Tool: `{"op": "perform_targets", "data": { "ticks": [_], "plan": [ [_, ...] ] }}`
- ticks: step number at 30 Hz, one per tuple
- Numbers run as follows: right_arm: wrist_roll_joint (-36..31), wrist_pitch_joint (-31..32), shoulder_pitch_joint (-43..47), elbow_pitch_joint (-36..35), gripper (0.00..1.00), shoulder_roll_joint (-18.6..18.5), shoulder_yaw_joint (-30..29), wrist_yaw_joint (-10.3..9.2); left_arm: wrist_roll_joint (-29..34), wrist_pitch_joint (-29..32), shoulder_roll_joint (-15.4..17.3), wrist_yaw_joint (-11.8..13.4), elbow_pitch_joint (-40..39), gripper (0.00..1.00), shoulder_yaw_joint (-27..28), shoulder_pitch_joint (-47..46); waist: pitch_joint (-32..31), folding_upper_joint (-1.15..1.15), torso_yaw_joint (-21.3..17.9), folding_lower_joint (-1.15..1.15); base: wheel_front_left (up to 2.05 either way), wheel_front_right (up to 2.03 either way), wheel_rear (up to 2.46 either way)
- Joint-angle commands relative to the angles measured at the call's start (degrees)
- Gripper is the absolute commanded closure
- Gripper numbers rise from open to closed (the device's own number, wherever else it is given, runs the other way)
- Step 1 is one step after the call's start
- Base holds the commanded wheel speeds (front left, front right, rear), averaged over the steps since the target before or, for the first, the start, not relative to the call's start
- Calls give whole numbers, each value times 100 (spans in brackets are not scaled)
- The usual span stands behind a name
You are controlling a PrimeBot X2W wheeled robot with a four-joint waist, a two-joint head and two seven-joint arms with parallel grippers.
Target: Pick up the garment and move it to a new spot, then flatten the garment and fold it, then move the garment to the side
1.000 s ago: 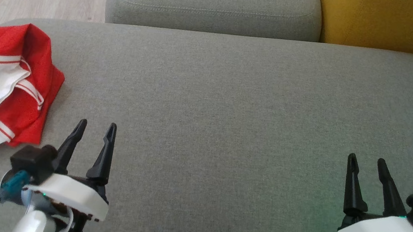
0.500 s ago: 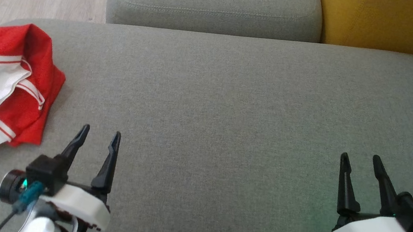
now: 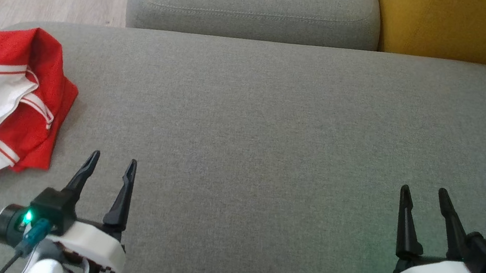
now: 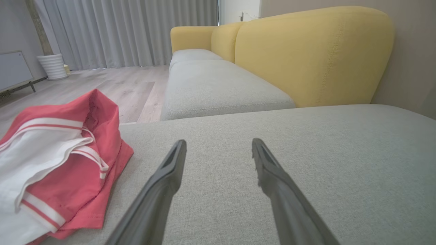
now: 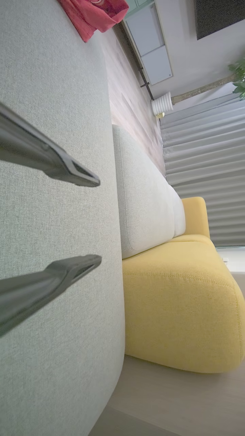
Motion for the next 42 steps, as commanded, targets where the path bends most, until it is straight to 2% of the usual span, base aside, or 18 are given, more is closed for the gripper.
{"op": "perform_targets", "data": {
  "ticks": [1,24,28,42],
  "plan": [
    [63,-39,-161,-171,0,-23,110,-4,-82,-71,-7,-8,-132,0,255,-161,2,0,1,0,0,0,0],
    [44,3,-153,-174,0,-12,28,-4,32,-71,-157,-124,21,0,450,-189,31,0,104,0,0,0,0],
    [2,33,-124,-270,0,-12,27,-4,20,-71,-186,-121,-23,0,496,-236,57,0,295,0,0,0,0],
    [73,165,-51,-594,0,-11,312,-4,-66,-71,-279,-132,-231,0,796,-285,88,0,1330,0,0,0,0]
  ]
}}
